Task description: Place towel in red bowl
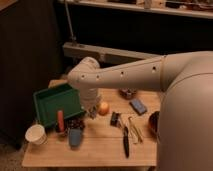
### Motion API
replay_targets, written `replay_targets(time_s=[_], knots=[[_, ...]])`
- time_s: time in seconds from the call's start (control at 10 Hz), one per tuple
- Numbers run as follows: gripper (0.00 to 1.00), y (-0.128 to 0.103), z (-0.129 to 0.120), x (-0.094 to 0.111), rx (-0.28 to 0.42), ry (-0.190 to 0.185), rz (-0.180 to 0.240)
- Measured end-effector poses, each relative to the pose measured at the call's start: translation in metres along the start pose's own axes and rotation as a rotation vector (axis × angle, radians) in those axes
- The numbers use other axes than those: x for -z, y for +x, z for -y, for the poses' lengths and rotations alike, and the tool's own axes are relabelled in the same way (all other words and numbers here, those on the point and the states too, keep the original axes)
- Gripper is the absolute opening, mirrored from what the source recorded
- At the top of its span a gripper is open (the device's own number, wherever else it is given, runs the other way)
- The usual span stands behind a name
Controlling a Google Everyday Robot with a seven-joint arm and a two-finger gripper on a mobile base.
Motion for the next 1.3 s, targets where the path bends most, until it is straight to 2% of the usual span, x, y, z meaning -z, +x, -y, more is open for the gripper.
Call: replay_targets(time_s=[0.2, 0.4, 0.6, 0.8, 1.0, 1.3], knots=[[0.0, 0.006, 0.024, 0.009, -0.035, 0.055, -0.003], [0.0, 0.014, 0.041, 0.02, -0.057, 0.083, 0.007], [0.0, 0.029, 0.067, 0.052, -0.074, 0.132, 0.022], [0.0, 0.055, 0.099, 0.079, -0.093, 0.176, 0.047], [0.0, 0.076, 0.12, 0.09, -0.111, 0.2, 0.074], [0.0, 0.083, 0.13, 0.09, -0.123, 0.206, 0.1]])
